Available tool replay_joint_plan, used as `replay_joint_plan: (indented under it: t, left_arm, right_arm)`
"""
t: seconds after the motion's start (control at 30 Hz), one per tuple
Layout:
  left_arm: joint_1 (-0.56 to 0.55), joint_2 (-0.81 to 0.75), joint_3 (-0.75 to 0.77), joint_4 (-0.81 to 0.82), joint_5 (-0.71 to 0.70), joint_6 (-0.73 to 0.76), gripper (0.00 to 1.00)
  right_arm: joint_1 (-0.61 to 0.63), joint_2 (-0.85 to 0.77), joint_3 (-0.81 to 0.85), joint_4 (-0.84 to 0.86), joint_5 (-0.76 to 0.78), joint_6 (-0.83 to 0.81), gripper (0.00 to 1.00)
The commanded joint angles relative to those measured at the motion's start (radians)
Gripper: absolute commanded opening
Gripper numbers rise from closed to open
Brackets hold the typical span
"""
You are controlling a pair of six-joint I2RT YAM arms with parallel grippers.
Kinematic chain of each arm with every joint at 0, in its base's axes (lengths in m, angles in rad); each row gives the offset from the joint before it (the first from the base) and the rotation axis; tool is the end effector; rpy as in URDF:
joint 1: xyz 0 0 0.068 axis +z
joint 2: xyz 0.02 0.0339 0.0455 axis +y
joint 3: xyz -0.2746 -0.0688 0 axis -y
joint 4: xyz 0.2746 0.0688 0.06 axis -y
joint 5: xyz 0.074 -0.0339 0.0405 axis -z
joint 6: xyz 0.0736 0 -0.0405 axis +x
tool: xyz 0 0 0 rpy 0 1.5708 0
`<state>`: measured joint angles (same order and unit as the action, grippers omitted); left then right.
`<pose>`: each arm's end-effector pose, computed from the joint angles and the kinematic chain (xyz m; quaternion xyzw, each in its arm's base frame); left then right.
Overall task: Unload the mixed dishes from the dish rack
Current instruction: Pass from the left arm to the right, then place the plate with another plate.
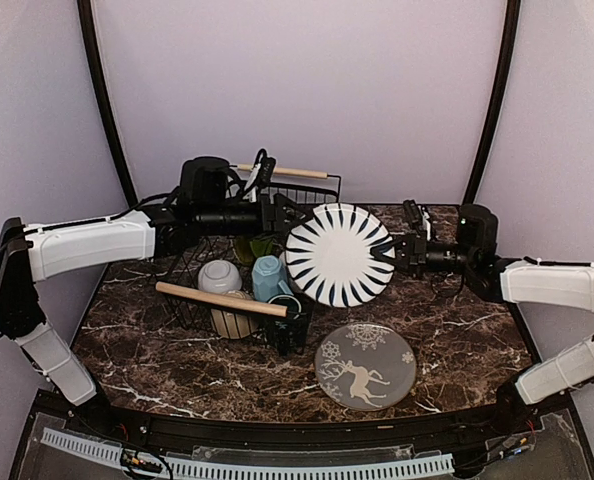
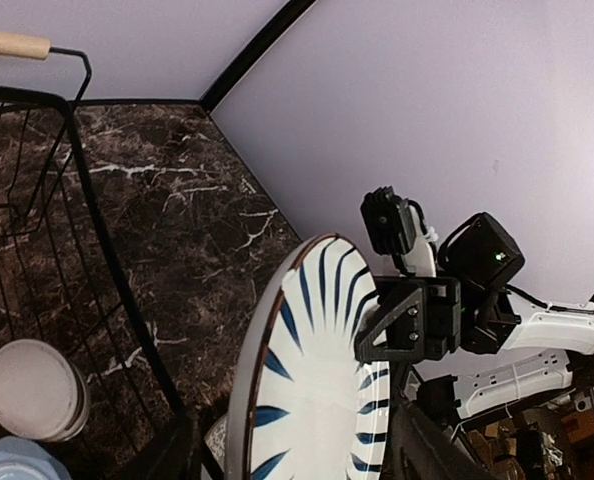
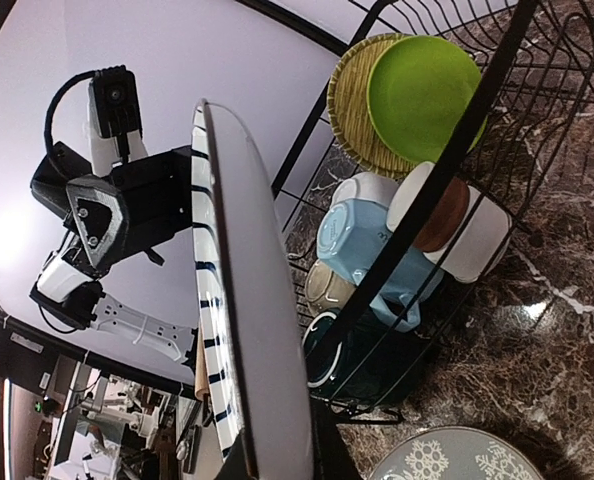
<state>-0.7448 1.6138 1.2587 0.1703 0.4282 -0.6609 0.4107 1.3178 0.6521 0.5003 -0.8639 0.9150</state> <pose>0.3092 -0.3266 0.3227 0.1671 0.7454 -0.5282 0.3707 0.2751 0.1808 0.2369 -0.0891 0.7386 0.6130 0.2660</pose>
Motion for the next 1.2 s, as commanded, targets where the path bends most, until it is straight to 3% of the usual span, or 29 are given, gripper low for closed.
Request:
replay_joint_plan:
  t: [0.0, 0.03, 0.17, 0.37, 0.5, 0.73, 1.17]
  left_arm:
    - [-0.005, -0.038, 0.039, -0.009, -0.010, 0.032, 0.72]
    - [-0.005, -0.043, 0.041, -0.021, -0.017, 0.044, 0.79]
    - [-0.005, -0.060, 0.052, -0.077, -0.054, 0.087, 0.90]
    - [0.003, -0.078, 0.056, -0.116, -0.097, 0.118, 0.93]
    - [0.024, -0.077, 0.056, -0.101, -0.085, 0.103, 0.93]
    - [0.030, -0.058, 0.072, -0.107, -0.079, 0.103, 0.93]
    - [0.030, -0.065, 0.065, -0.123, -0.076, 0.102, 0.93]
  right_arm:
    - [-0.072, -0.104, -0.014, 0.076, -0.035, 0.021, 0.00]
    - [-0.095, -0.126, -0.019, 0.054, -0.042, 0.014, 0.00]
    - [-0.220, -0.237, -0.023, -0.158, -0.050, -0.085, 0.00]
    - [-0.321, -0.342, 0.001, -0.612, 0.076, -0.369, 0.00]
    - [-0.322, -0.320, -0.009, -0.751, 0.090, -0.447, 0.00]
    - [-0.280, -0.239, -0.045, -0.802, -0.089, -0.518, 0.00]
    - [-0.090, 0.001, -0.071, -0.760, -0.107, -0.539, 0.00]
